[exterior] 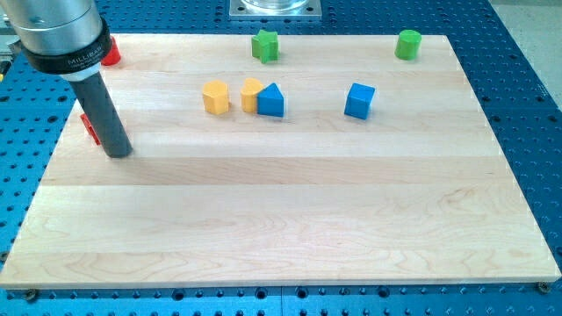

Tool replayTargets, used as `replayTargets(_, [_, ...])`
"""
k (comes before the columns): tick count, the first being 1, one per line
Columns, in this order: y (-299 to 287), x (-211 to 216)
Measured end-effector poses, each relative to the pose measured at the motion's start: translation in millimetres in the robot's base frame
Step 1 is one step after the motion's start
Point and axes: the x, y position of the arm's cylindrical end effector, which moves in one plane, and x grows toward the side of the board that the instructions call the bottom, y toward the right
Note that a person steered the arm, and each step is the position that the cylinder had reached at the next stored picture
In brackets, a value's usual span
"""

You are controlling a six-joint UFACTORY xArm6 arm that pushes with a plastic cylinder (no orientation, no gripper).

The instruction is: Place the yellow blocks and blue cube in a triangle shape

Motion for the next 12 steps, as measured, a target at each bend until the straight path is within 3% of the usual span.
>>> replayTargets(1, [4.9,0.2])
replayTargets(3, [58.4,-77.1])
replayTargets(4, [110.1,-123.7])
replayTargets(5, [193.0,-128.4])
replayTargets(8, [213.5,-82.9])
replayTargets(9, [213.5,-86.6])
replayTargets(11, [169.8,-78.4])
replayTargets(12, [175.3,-53.8])
